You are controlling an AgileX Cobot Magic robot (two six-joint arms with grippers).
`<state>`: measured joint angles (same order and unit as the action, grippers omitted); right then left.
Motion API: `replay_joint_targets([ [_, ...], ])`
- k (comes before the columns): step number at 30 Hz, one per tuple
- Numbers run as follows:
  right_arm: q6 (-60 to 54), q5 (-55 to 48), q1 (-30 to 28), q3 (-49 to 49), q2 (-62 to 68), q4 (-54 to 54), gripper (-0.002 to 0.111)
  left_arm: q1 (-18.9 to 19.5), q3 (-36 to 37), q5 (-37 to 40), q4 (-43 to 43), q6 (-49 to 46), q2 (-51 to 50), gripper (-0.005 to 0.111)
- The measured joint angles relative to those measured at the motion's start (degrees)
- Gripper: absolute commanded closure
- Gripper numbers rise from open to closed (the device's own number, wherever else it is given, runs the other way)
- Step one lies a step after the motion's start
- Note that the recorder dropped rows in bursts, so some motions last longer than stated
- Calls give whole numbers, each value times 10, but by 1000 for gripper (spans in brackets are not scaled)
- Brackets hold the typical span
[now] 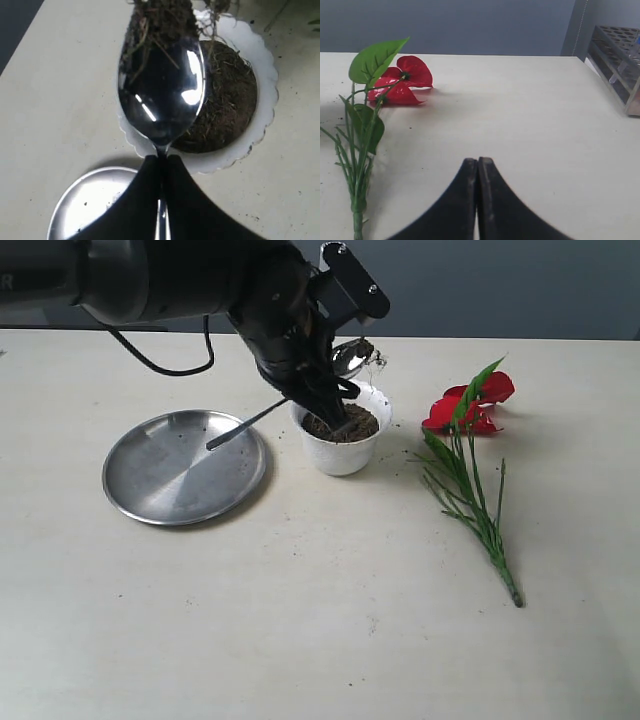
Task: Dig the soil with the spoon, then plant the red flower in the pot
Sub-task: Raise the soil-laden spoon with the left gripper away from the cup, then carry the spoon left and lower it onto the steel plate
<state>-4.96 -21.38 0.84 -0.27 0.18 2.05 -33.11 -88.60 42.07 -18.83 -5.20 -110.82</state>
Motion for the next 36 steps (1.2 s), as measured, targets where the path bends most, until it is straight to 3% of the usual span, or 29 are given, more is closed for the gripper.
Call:
replay_joint_targets([
  [12,0,0,0,0,0,0,108,50,0,5,164,-25,-1,106],
  [22,0,0,0,0,0,0,108,56,-15,5,268,-24,-2,106],
  [28,0,0,0,0,0,0,108,56,-40,6,249,42,-2,106],
  [36,0,0,0,0,0,0,108,56,-42,8,129,186,-2,106],
])
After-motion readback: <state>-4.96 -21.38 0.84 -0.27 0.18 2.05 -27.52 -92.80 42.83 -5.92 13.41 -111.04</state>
